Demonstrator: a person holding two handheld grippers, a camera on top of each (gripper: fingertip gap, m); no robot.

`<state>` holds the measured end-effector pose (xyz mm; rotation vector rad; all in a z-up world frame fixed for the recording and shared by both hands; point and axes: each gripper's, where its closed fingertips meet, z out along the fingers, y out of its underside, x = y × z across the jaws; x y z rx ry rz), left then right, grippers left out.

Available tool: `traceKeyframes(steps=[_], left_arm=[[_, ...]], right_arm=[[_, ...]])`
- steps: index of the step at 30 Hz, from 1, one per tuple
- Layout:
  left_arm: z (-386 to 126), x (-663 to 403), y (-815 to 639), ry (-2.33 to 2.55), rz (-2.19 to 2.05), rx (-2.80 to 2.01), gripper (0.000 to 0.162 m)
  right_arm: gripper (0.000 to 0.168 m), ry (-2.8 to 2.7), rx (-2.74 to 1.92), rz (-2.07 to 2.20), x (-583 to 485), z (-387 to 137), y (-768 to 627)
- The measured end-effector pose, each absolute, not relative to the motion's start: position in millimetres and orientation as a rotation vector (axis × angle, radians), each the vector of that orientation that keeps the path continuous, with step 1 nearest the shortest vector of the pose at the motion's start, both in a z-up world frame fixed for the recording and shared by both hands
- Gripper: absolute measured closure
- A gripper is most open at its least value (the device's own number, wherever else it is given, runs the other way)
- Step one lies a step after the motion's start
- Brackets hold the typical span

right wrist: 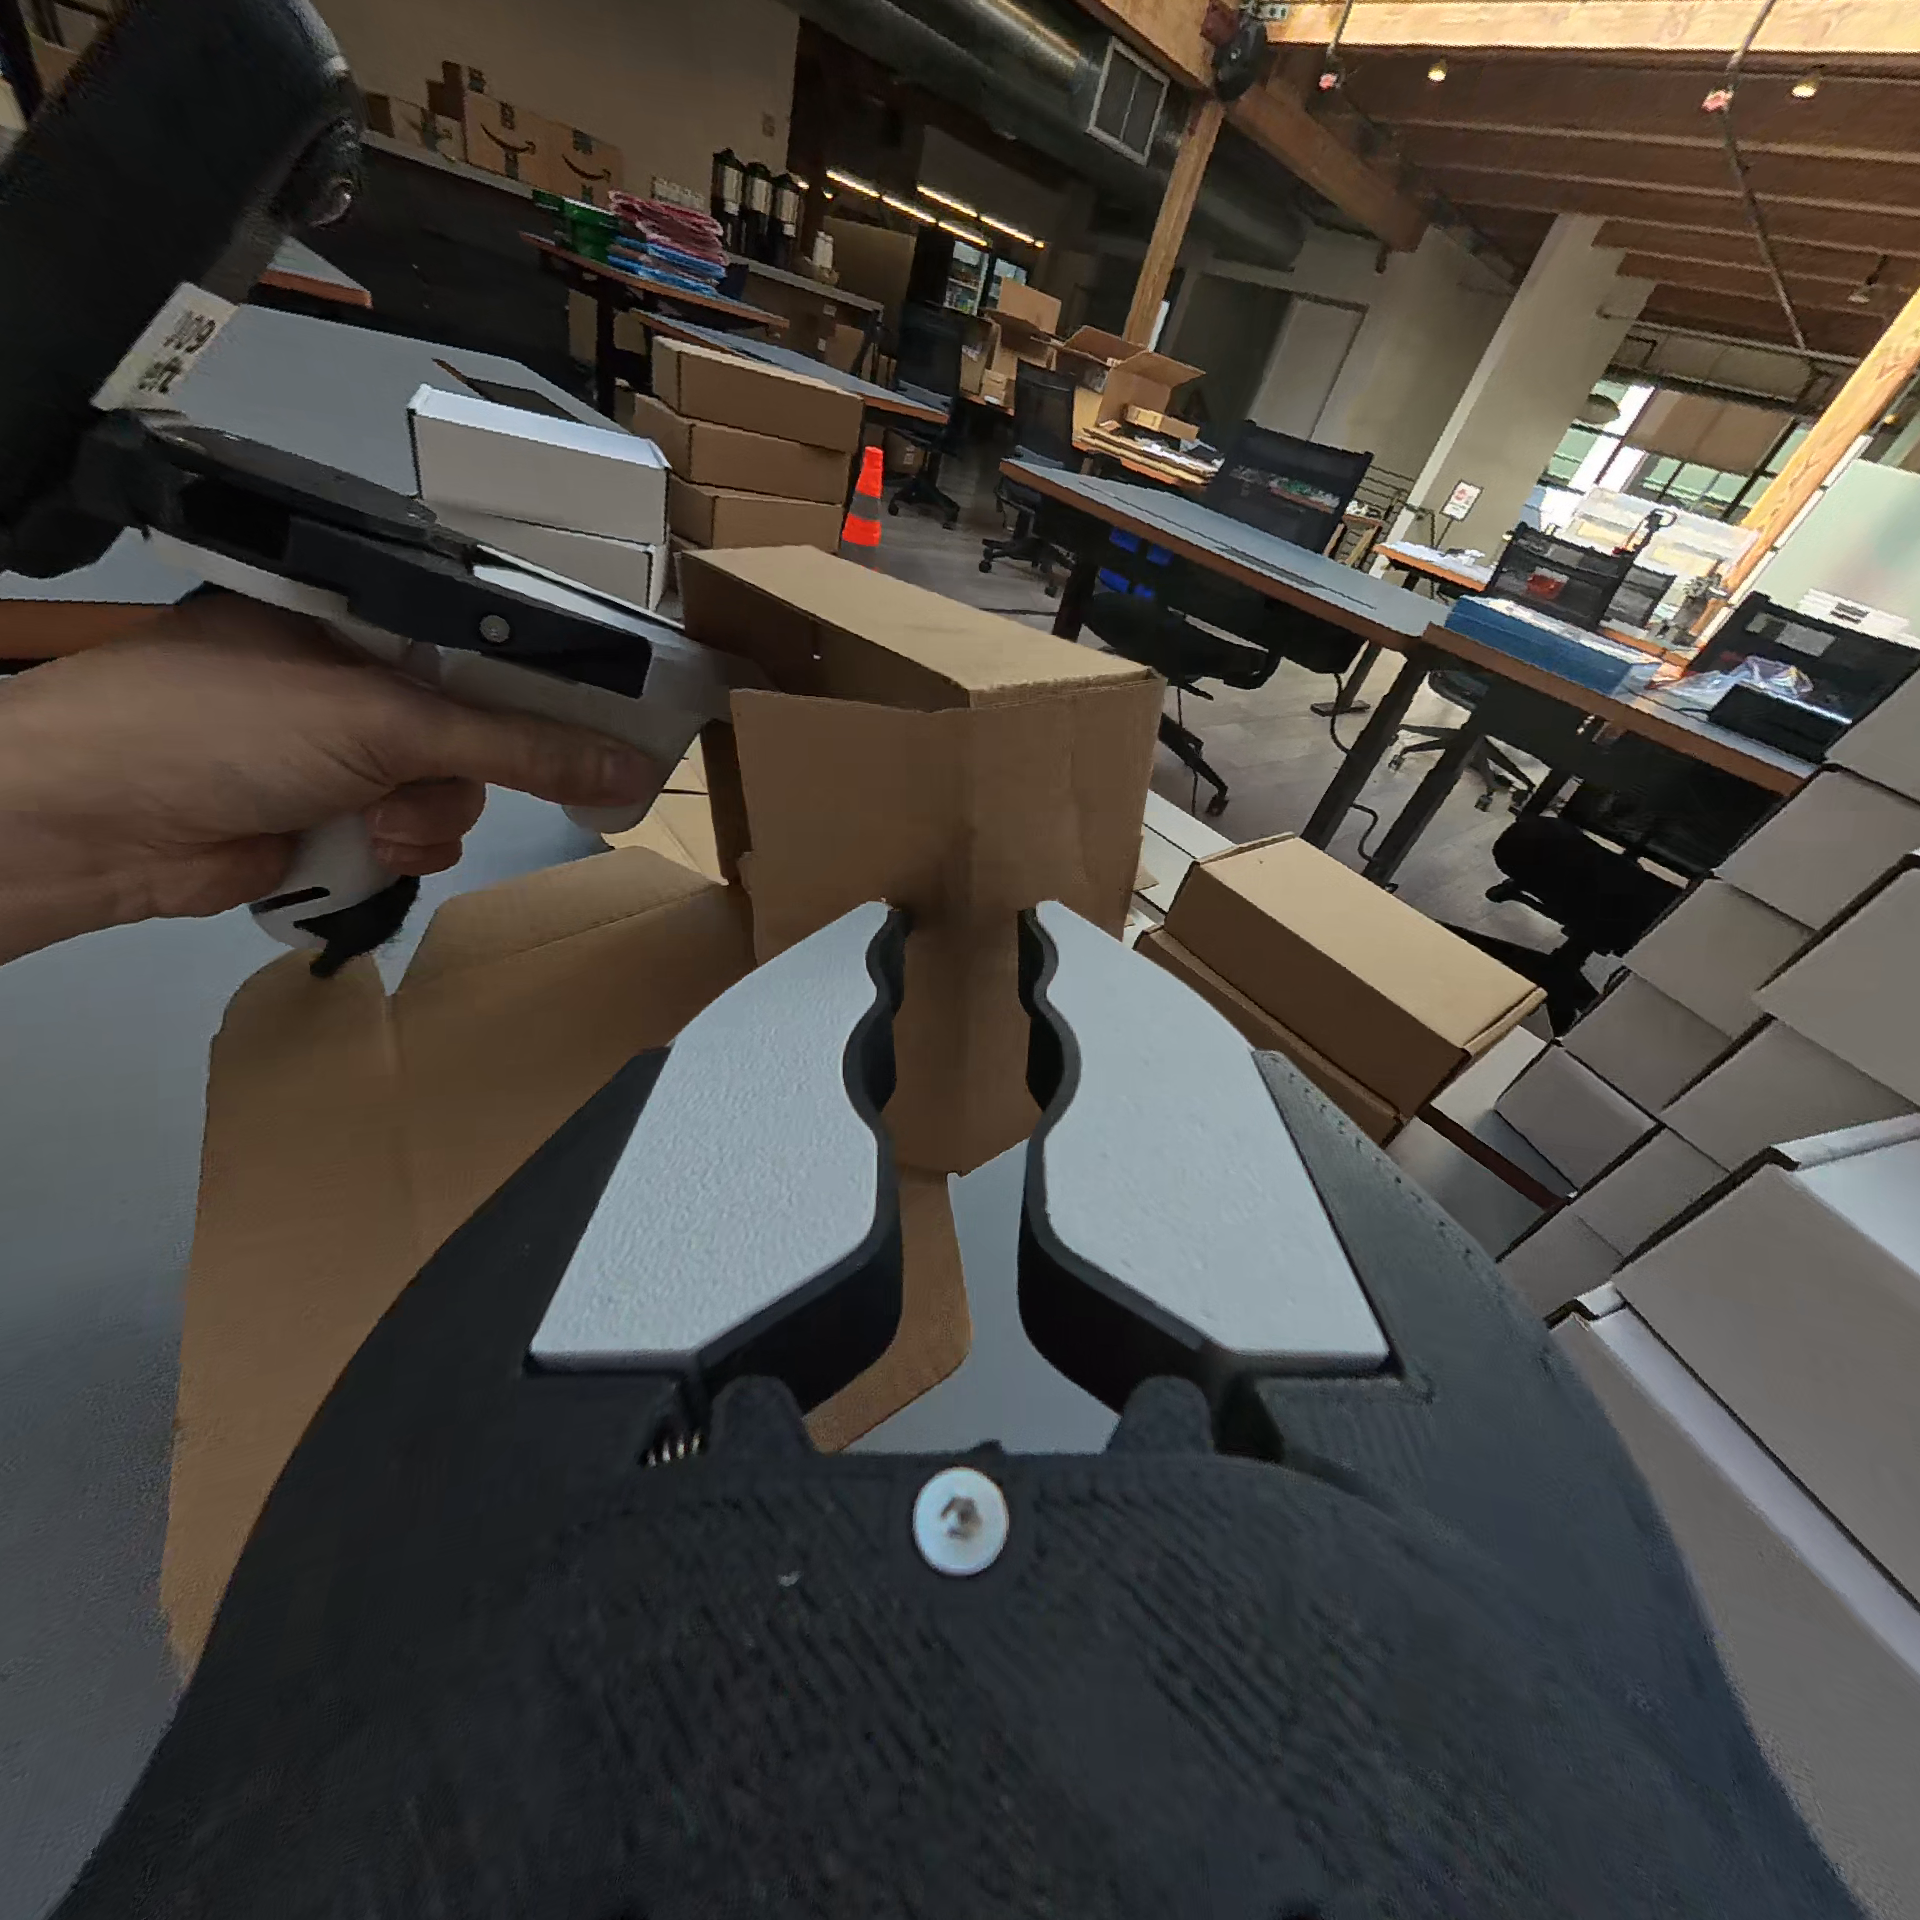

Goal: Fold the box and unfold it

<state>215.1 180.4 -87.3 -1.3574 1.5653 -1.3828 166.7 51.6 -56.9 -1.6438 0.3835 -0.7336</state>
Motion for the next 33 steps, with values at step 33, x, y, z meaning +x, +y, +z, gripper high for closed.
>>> traceKeyframes(steps=[33], left_arm=[[-82.1, 209.8, 179.4, 1.528, -1.343, -1.274, 0.152]], right_arm=[[0.141, 0.554, -1.553, -0.902, 216.3, -52.2, 51.2]])
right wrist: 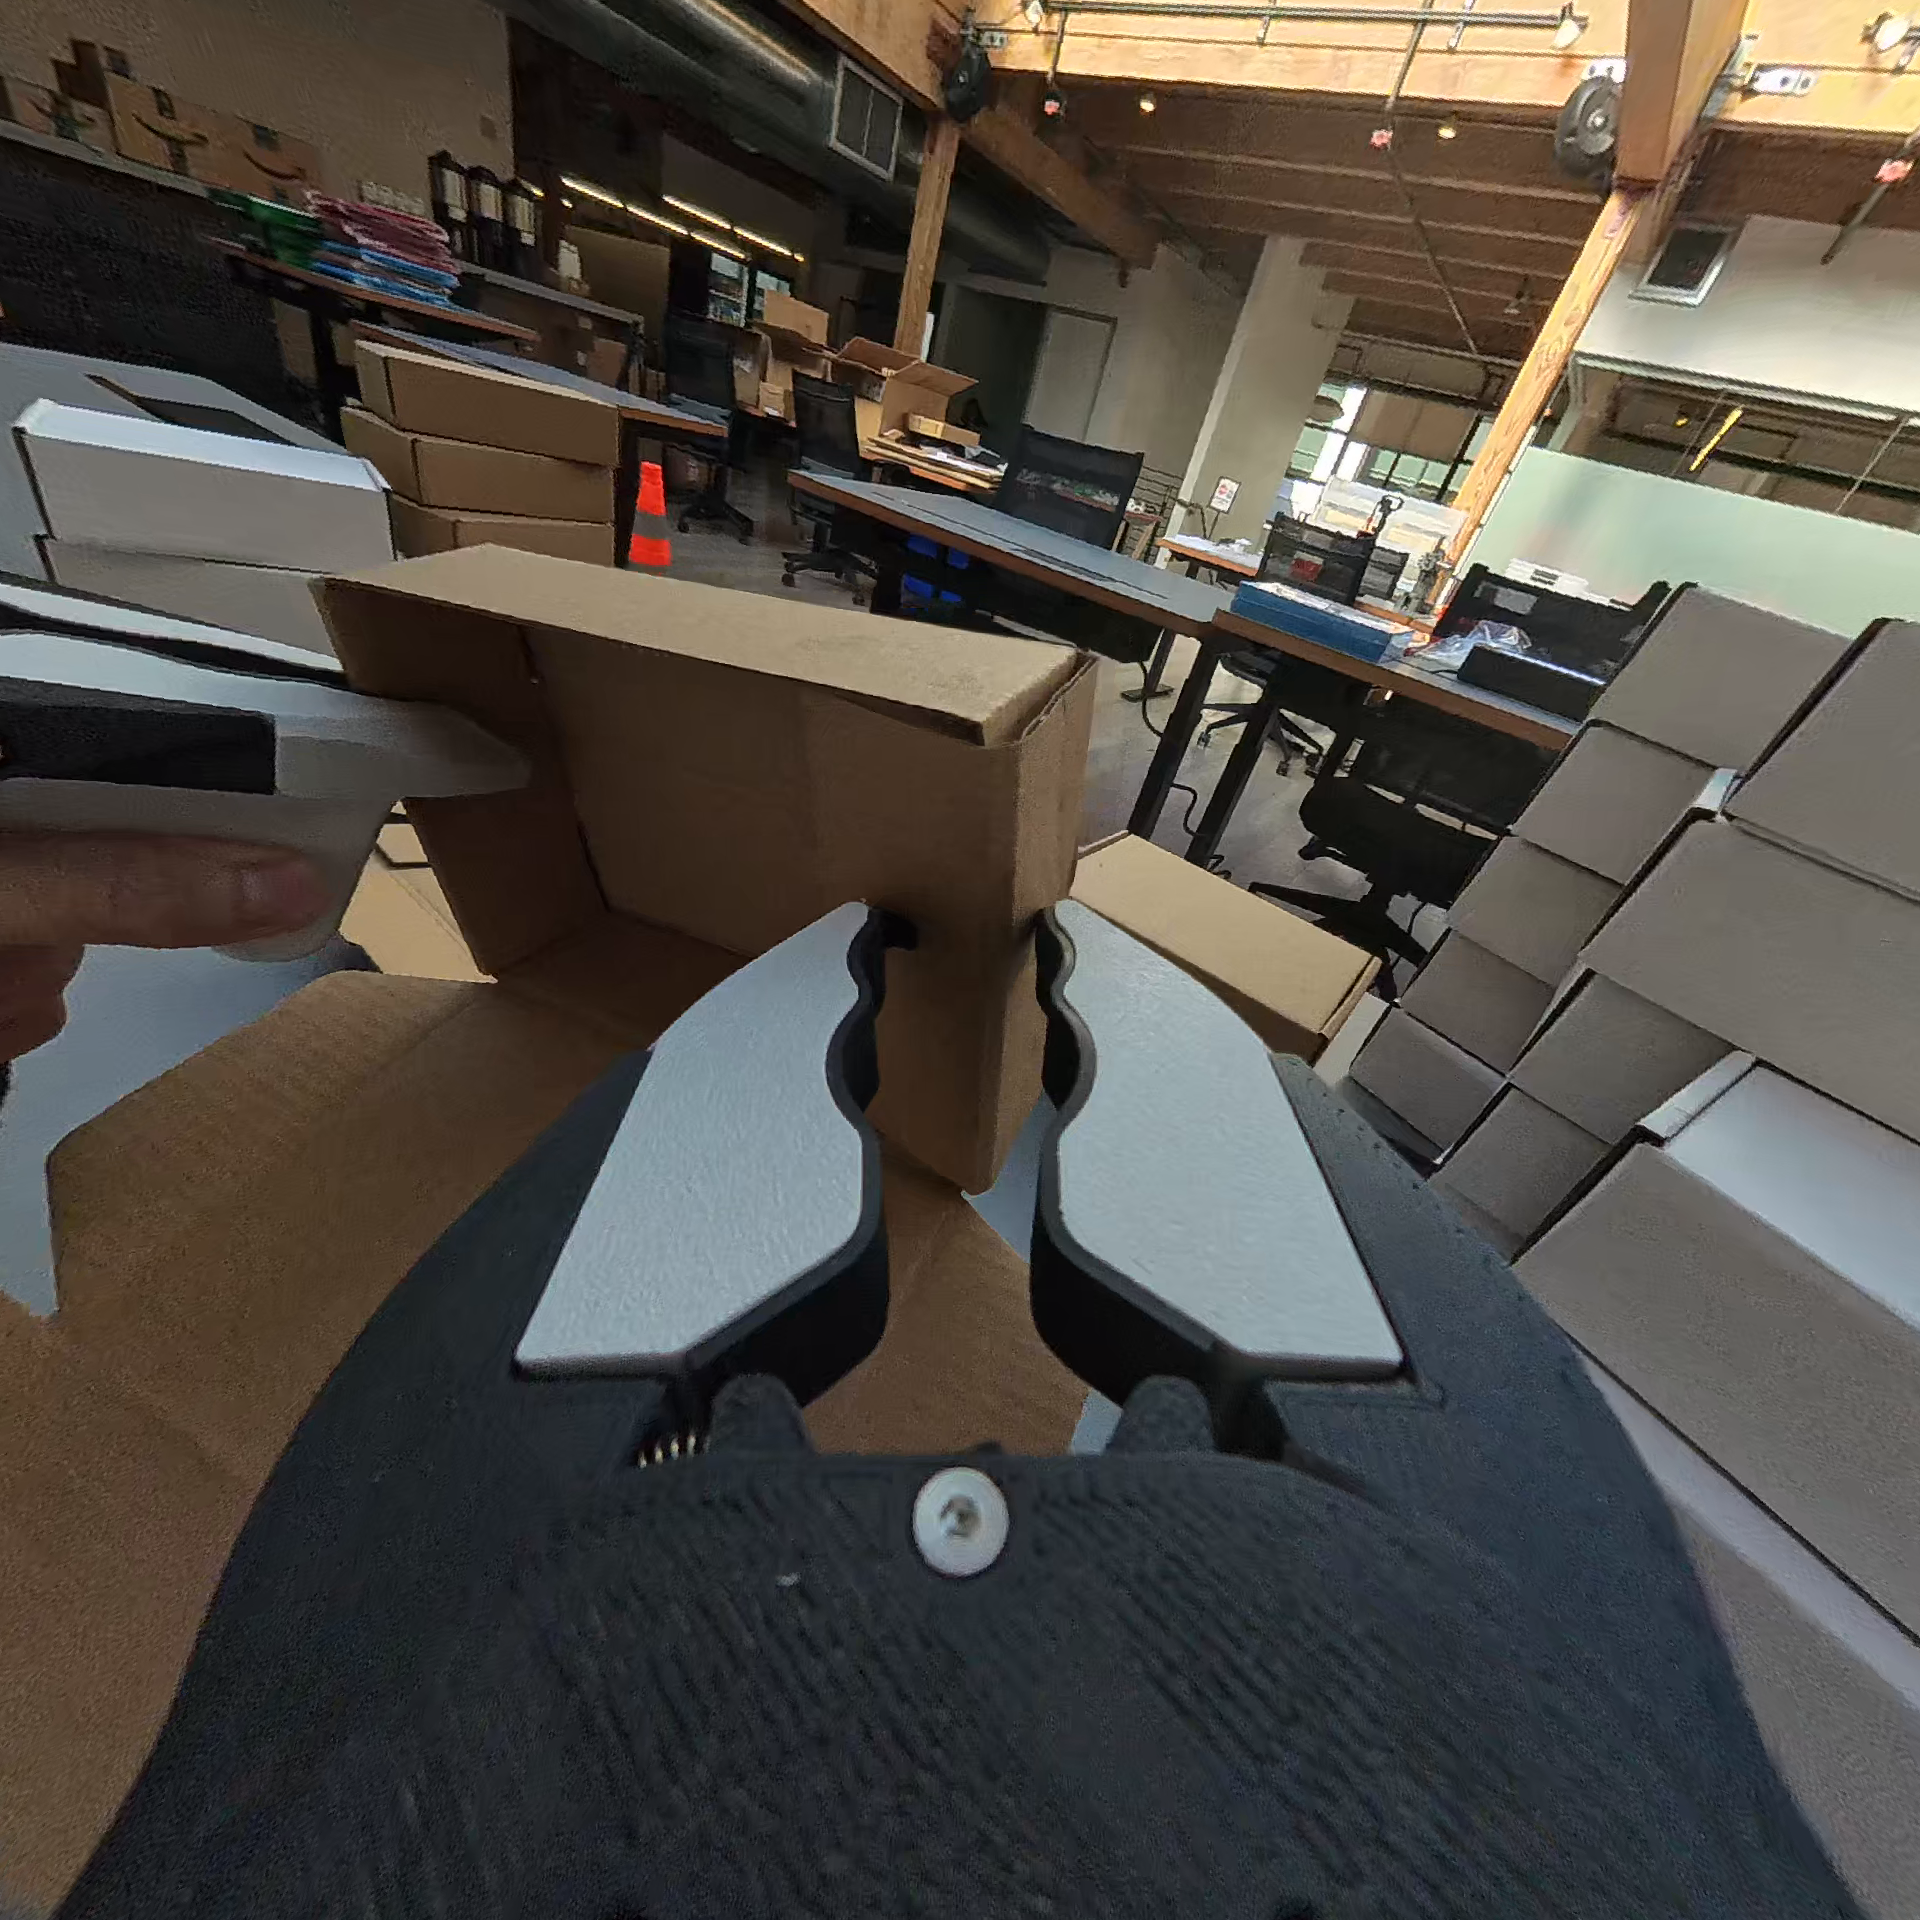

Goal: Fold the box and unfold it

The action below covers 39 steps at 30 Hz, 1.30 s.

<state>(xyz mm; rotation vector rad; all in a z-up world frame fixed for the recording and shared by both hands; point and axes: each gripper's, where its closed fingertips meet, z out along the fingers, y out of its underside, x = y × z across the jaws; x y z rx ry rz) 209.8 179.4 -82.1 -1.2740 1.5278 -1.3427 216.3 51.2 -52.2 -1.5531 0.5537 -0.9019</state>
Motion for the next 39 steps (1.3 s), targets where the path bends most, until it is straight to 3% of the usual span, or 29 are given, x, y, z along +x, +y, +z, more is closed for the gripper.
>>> traceKeyframes(steps=[9, 14, 24, 28, 32, 39], left_arm=[[-83.8, 211.4, 176.3, 1.522, -1.322, -1.263, 0.151], [-86.8, 210.7, 180.2, 1.555, -1.335, -1.263, 0.150], [-86.3, 211.0, 171.7, 1.568, -1.334, -1.240, 0.148], [-81.7, 210.9, 176.2, 1.528, -1.319, -1.250, 0.149], [-85.3, 211.5, 174.0, 1.523, -1.307, -1.277, 0.149], [-82.7, 214.3, 175.2, 1.484, -1.290, -1.290, 0.149]], right_arm=[[0.143, 0.470, -1.563, -1.225, 227.5, -44.5, 48.9], [0.138, 0.421, -1.560, -1.075, 229.2, -52.6, 55.9], [0.140, 0.559, -1.592, -1.303, 247.1, -56.8, 45.2], [0.156, 0.623, -1.524, -1.295, 247.3, -52.7, 43.1], [0.161, 0.713, -1.470, -1.275, 248.4, -51.0, 40.7], [0.155, 0.739, -1.467, -1.416, 253.1, -57.5, 37.6]])
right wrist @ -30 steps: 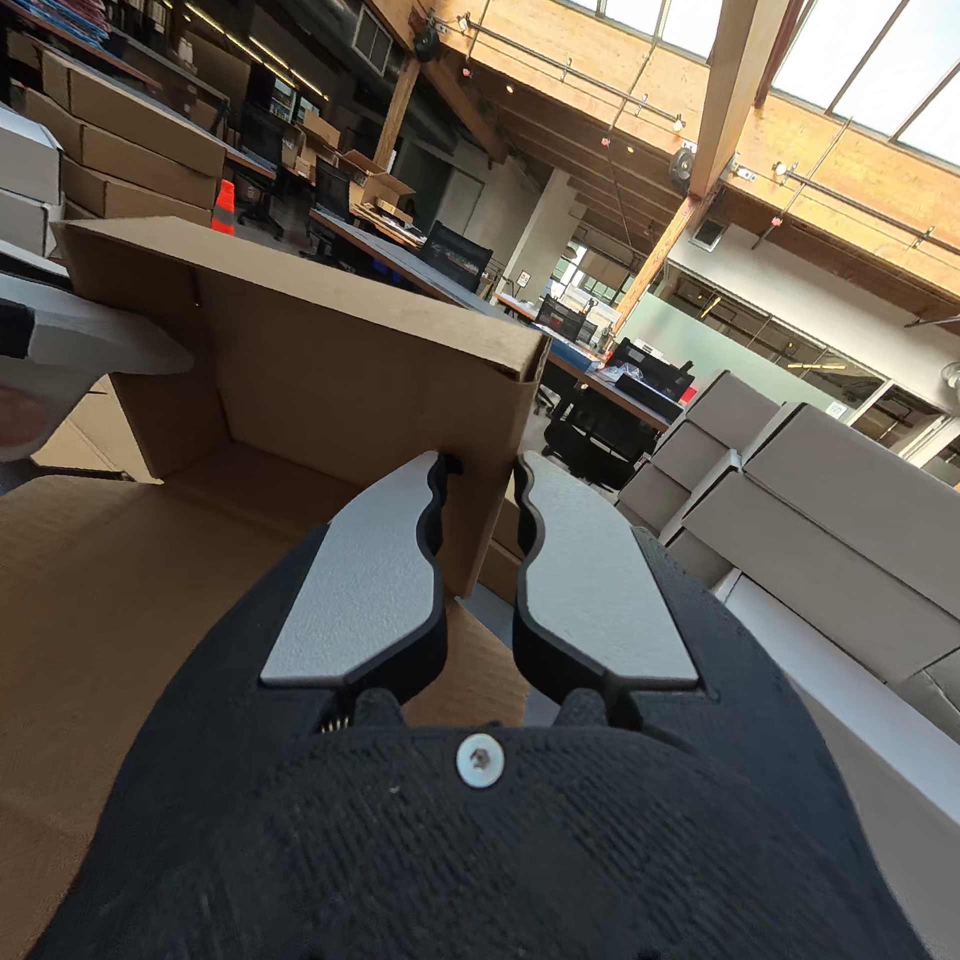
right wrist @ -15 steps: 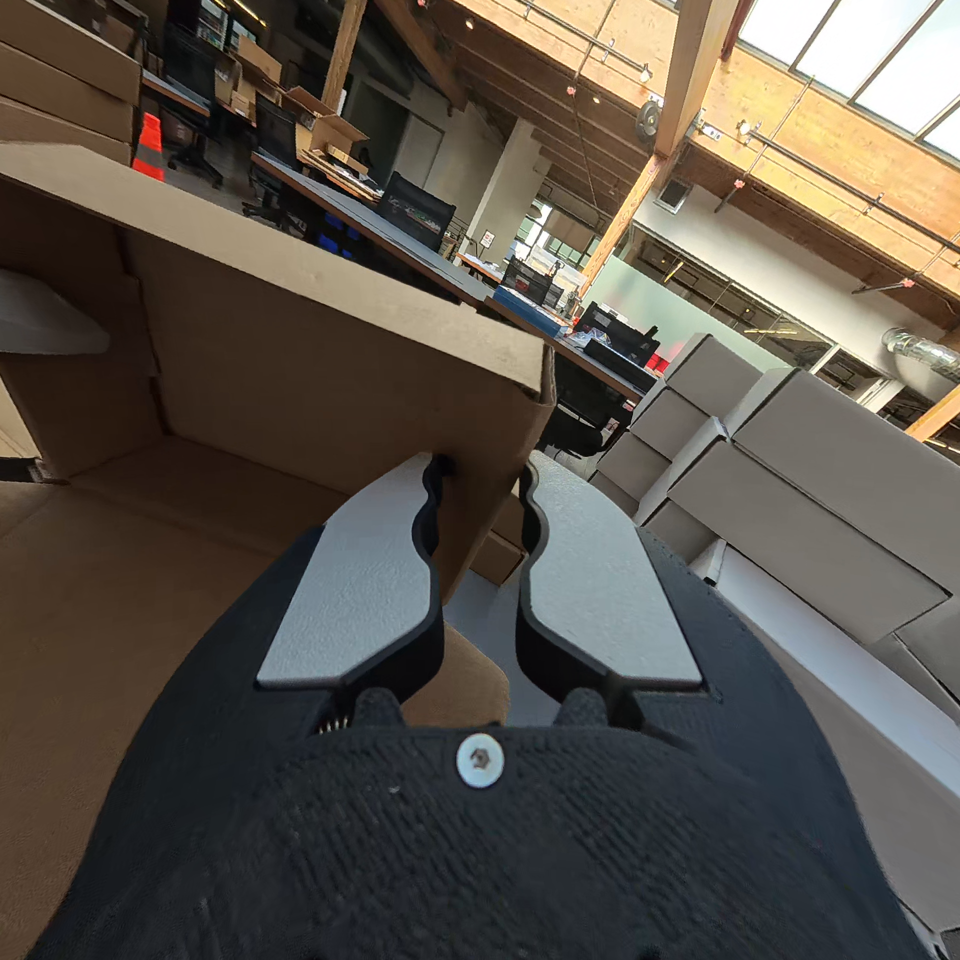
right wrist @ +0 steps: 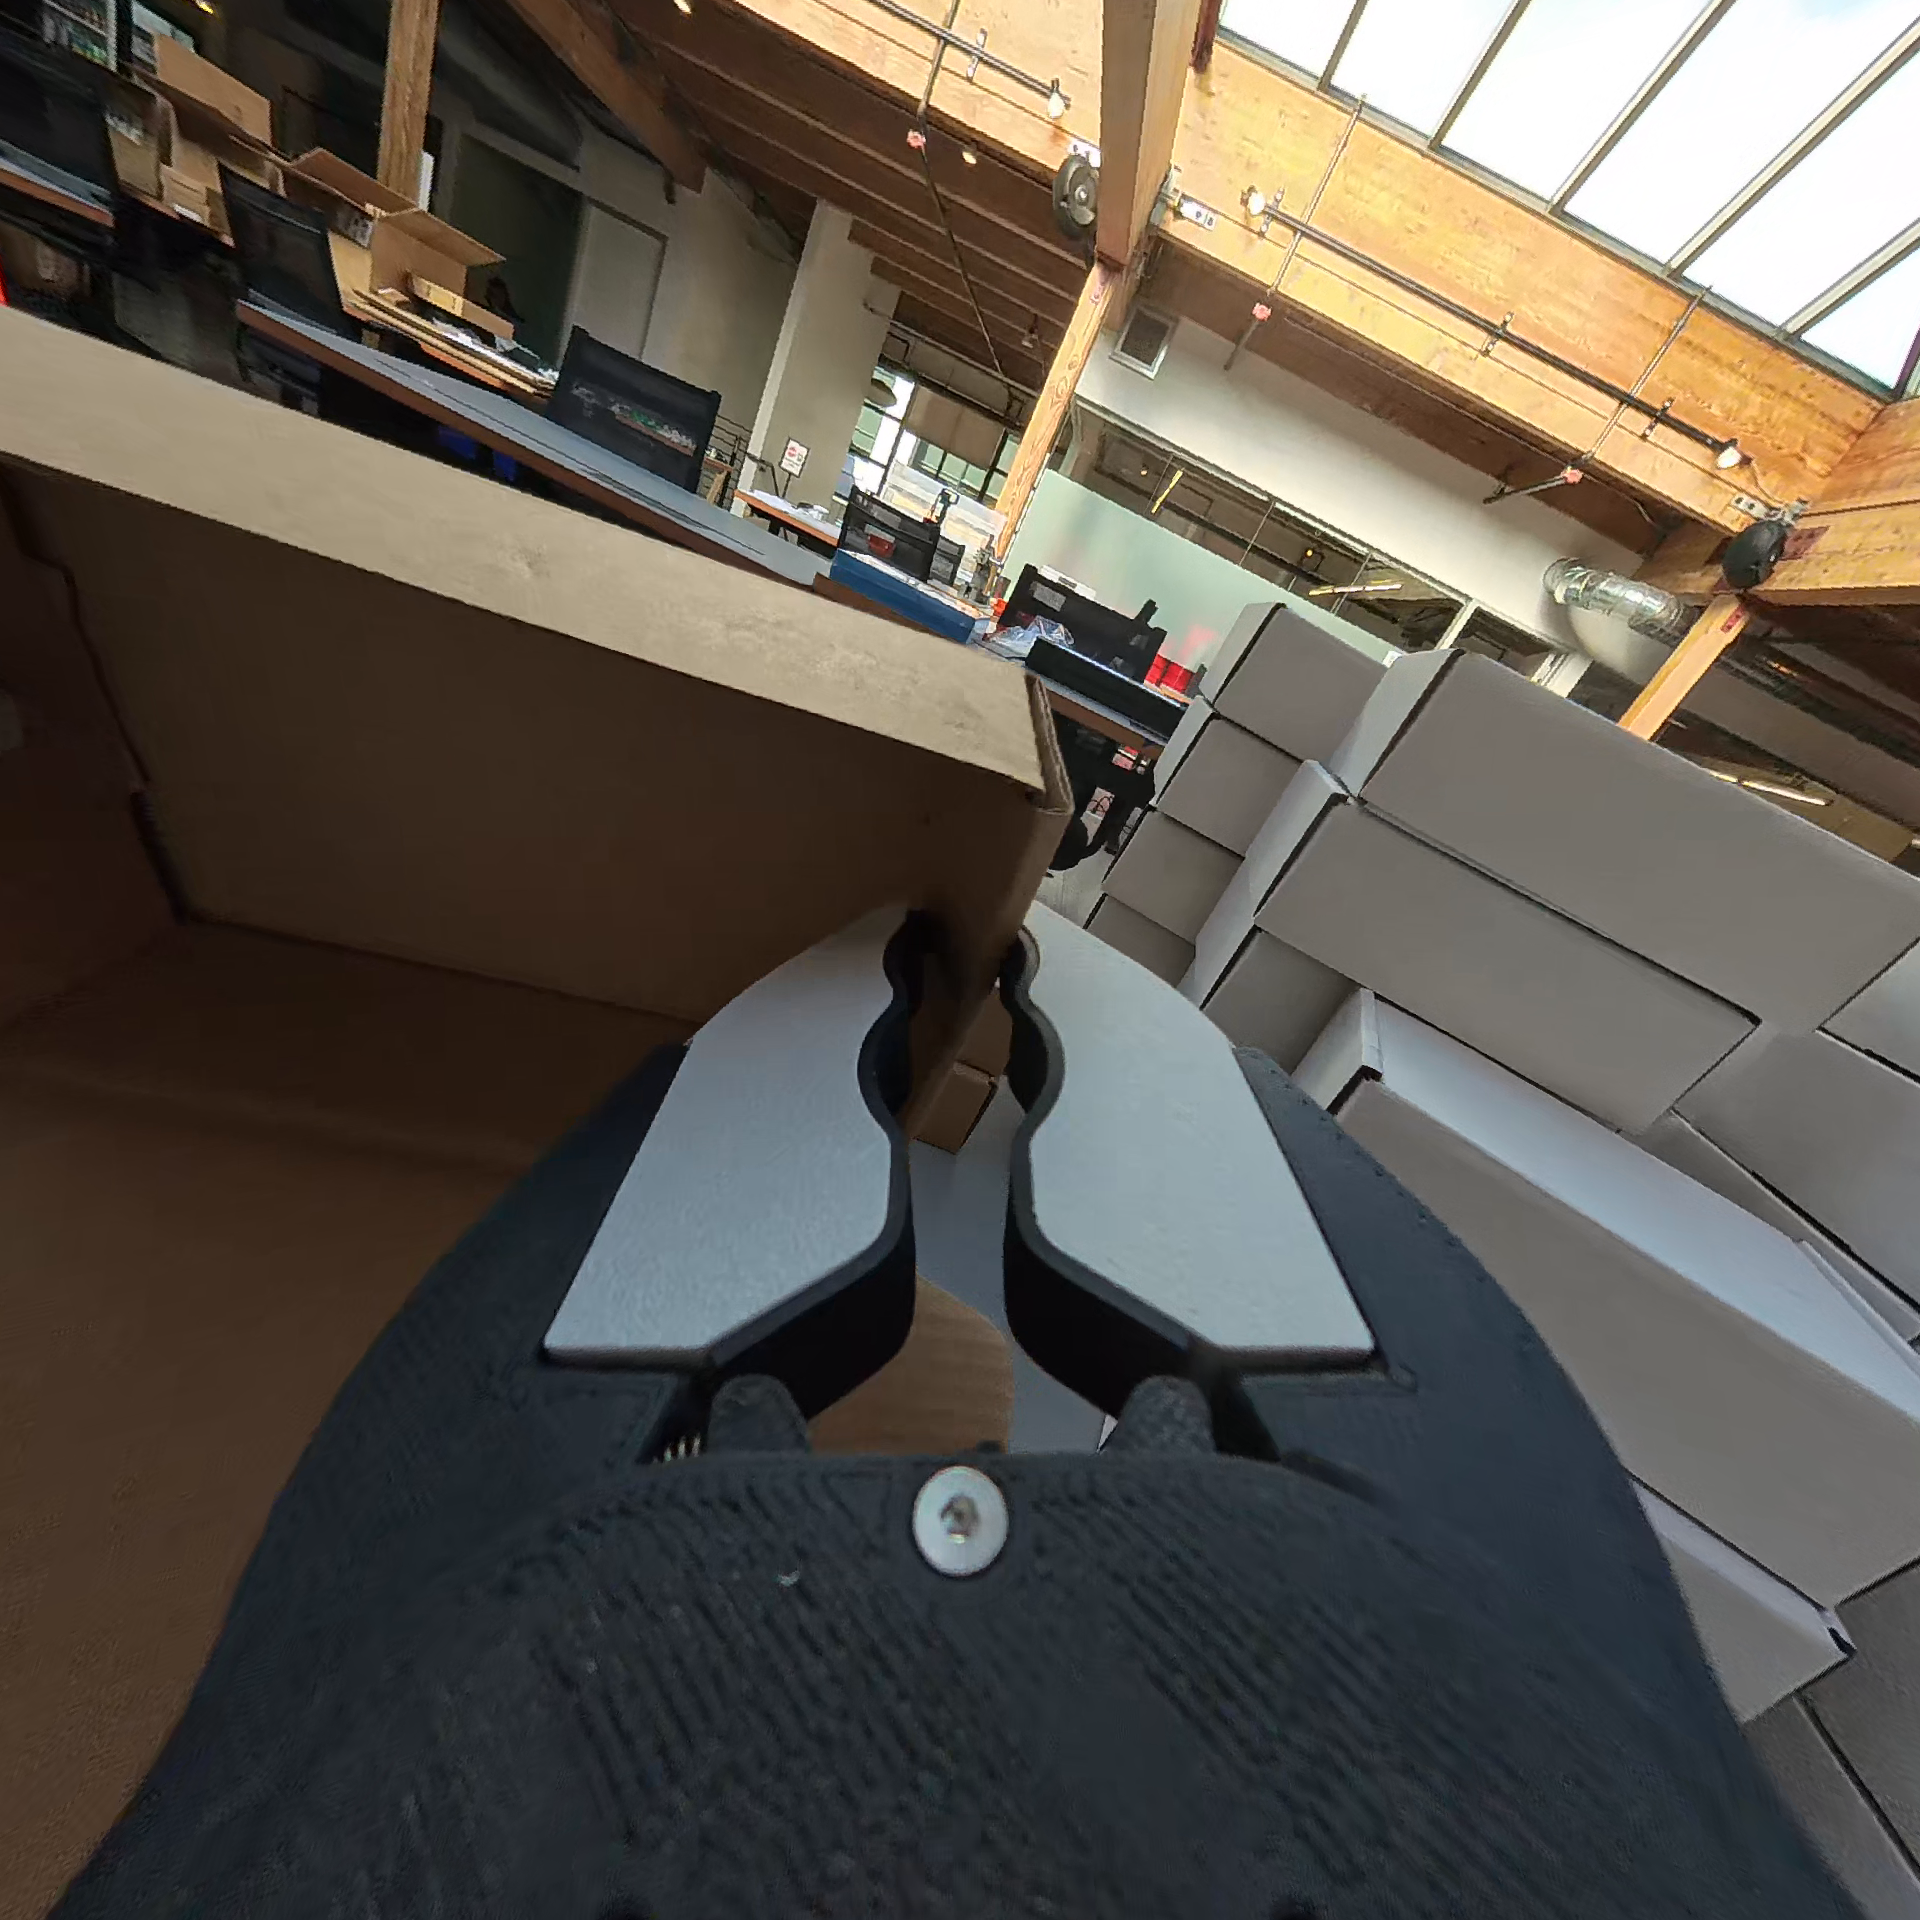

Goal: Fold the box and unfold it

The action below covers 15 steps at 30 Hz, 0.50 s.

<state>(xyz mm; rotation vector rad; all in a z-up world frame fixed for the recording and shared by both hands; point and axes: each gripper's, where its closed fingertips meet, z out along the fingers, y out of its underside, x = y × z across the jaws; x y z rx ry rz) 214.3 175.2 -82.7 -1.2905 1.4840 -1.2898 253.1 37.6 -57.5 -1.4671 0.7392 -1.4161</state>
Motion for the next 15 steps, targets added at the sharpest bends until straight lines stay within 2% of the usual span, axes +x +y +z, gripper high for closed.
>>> traceKeyframes(steps=[7, 15], left_arm=[[-73.2, 229.5, 177.6, 1.399, -1.298, -1.265, 0.151], [-58.1, 259.3, 184.4, 1.249, -1.342, -1.360, 0.158]], right_arm=[[0.157, 0.744, -1.414, -1.419, 265.0, -52.9, 38.1], [0.161, 0.707, -1.303, -1.622, 264.0, -27.1, 39.1]])
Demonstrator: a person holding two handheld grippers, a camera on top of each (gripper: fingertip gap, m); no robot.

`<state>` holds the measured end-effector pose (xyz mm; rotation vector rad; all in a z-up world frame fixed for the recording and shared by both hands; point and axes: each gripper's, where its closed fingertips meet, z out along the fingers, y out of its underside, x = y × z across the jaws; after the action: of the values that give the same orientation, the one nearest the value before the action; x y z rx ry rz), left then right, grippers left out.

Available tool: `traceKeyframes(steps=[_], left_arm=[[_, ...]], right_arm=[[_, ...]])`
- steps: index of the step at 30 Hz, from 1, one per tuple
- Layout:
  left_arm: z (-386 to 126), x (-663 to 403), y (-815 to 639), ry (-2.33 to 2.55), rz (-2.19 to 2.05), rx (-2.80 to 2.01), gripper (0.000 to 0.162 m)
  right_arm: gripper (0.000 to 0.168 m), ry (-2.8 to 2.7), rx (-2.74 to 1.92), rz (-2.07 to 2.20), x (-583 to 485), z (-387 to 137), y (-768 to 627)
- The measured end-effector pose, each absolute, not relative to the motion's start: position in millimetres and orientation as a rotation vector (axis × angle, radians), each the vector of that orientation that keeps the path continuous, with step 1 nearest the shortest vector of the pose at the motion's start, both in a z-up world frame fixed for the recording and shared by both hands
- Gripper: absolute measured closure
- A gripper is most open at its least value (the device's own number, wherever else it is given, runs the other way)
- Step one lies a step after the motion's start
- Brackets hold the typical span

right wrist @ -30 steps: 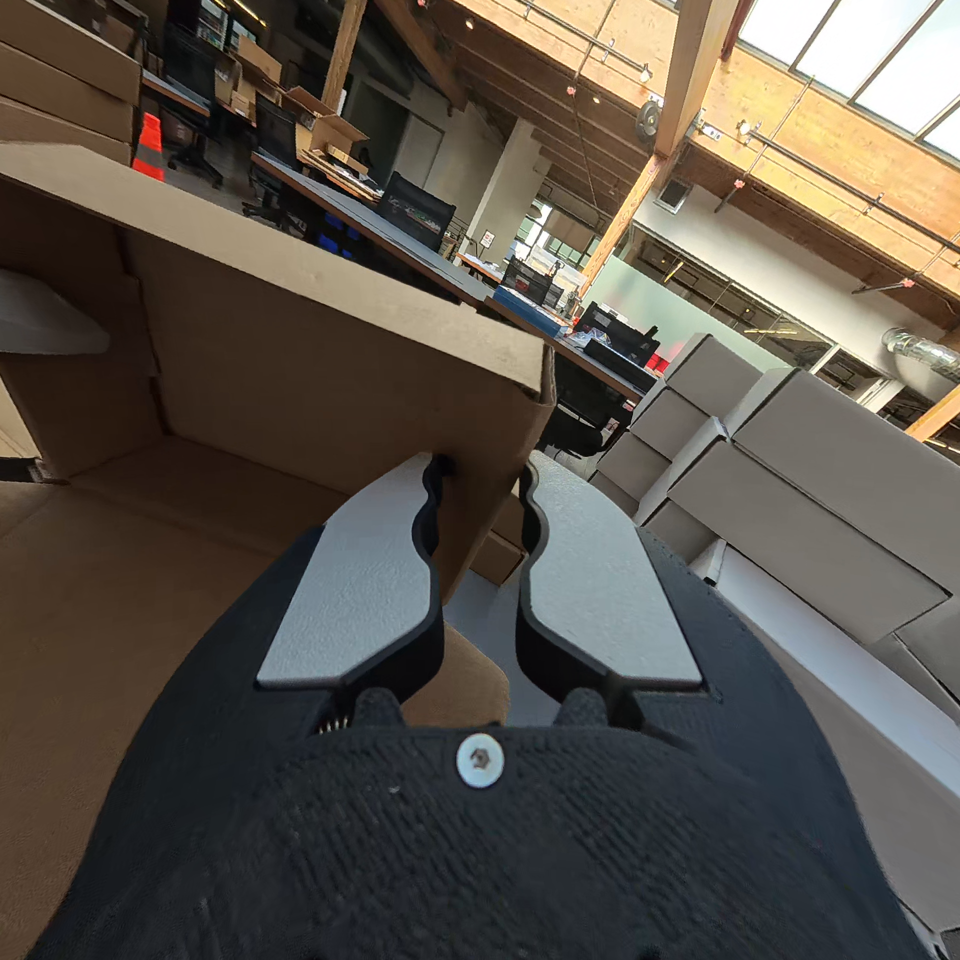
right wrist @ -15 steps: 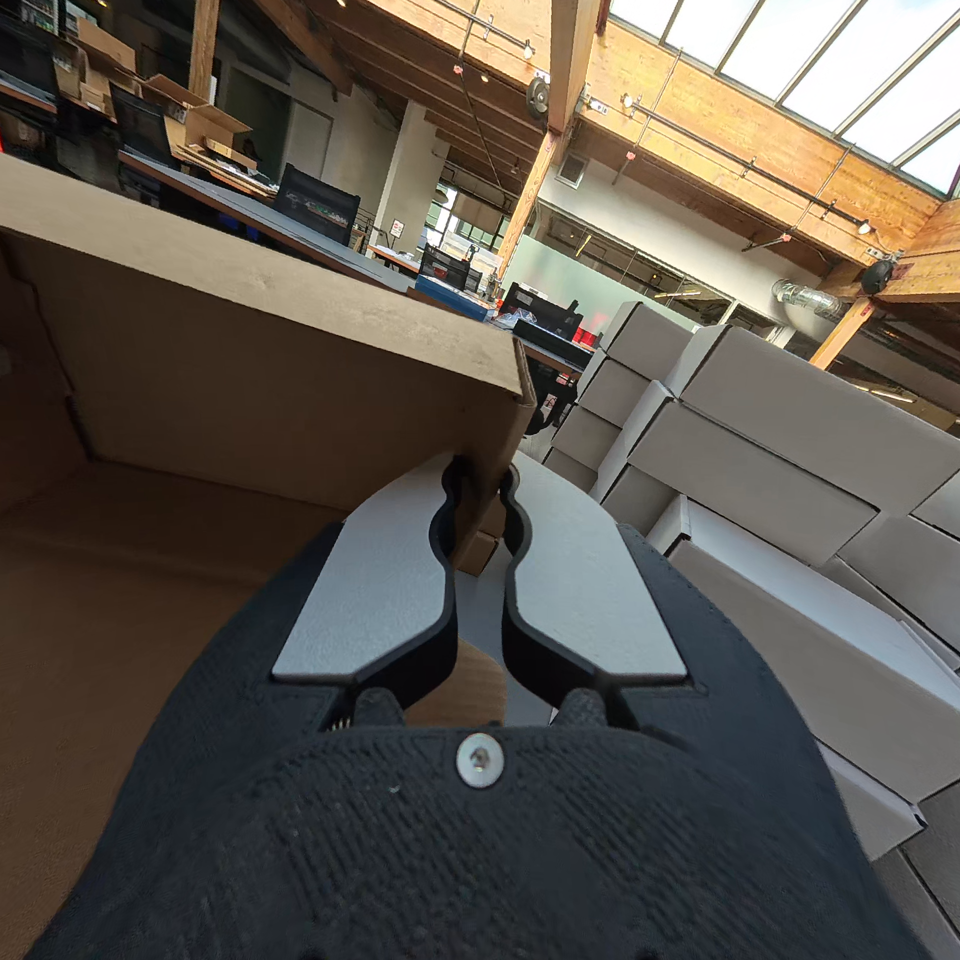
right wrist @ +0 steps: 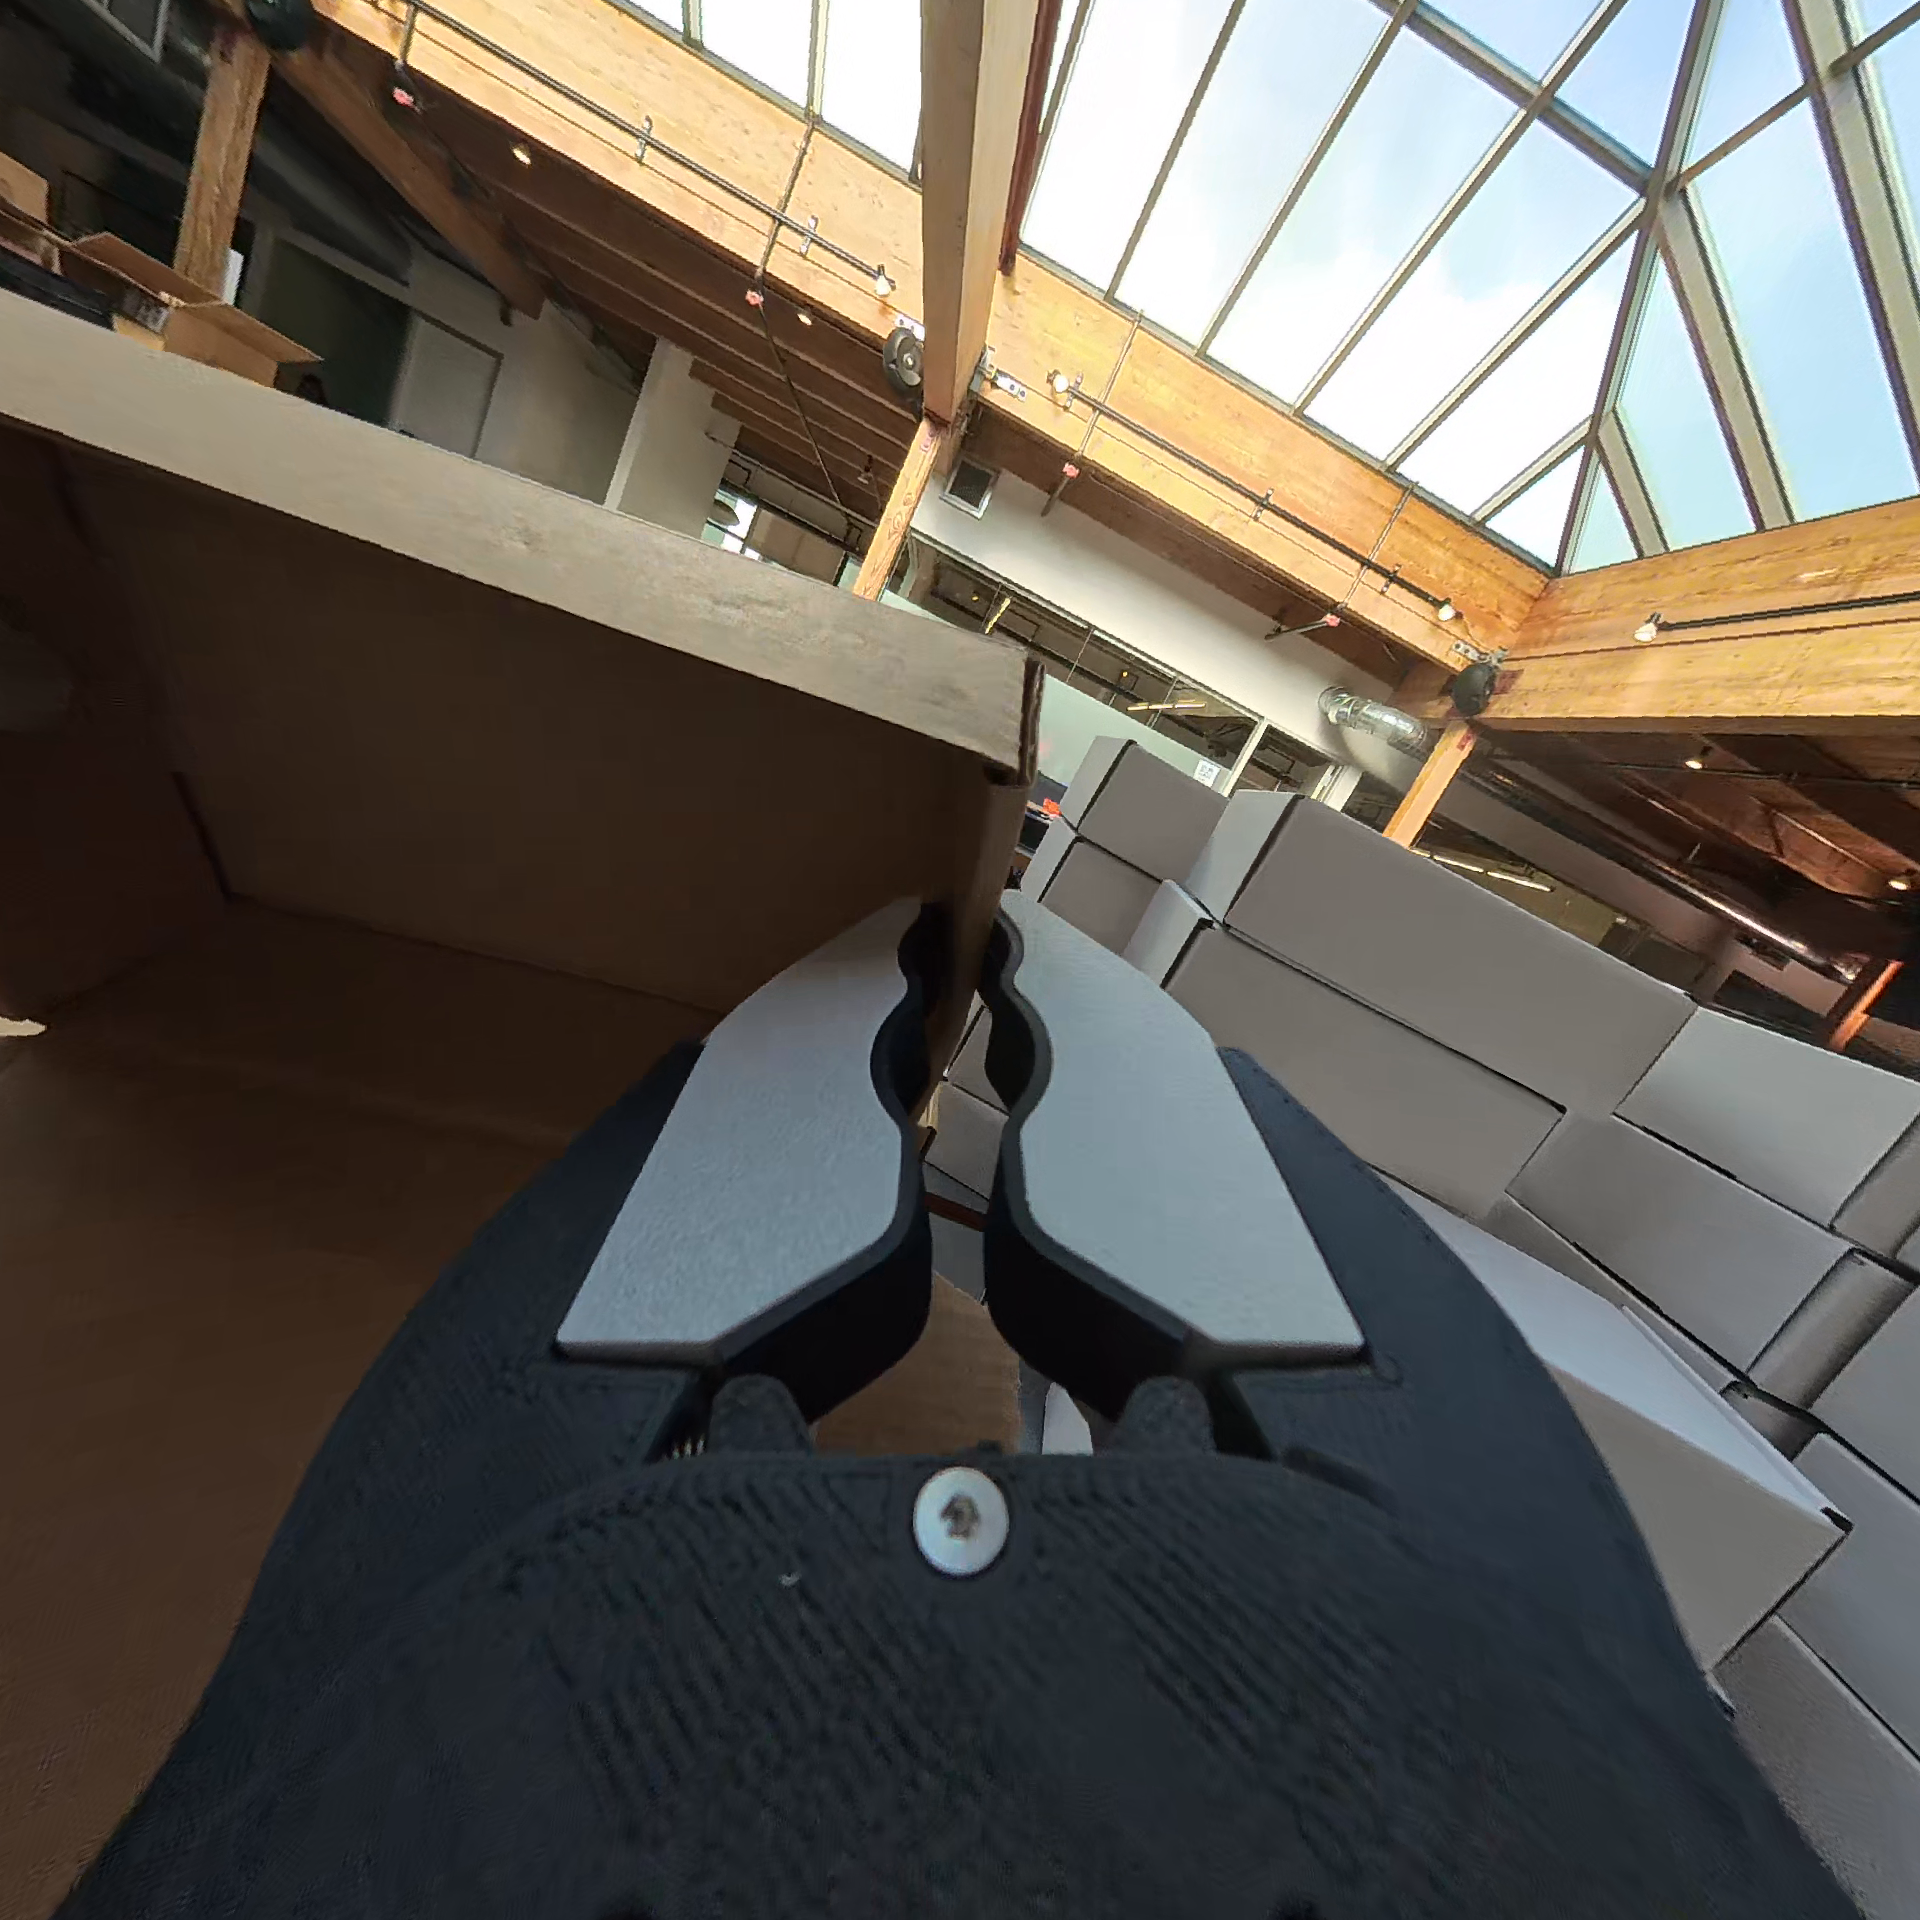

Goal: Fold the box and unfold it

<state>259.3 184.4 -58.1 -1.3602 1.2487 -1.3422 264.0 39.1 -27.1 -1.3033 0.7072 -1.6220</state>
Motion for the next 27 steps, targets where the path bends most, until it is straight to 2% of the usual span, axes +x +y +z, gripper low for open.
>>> traceKeyframes(steps=[27], left_arm=[[-77.0, 266.4, 177.7, 1.288, -1.348, -1.360, 0.157]], right_arm=[[0.162, 0.755, -1.319, -1.605, 257.1, -35.0, 35.1]])
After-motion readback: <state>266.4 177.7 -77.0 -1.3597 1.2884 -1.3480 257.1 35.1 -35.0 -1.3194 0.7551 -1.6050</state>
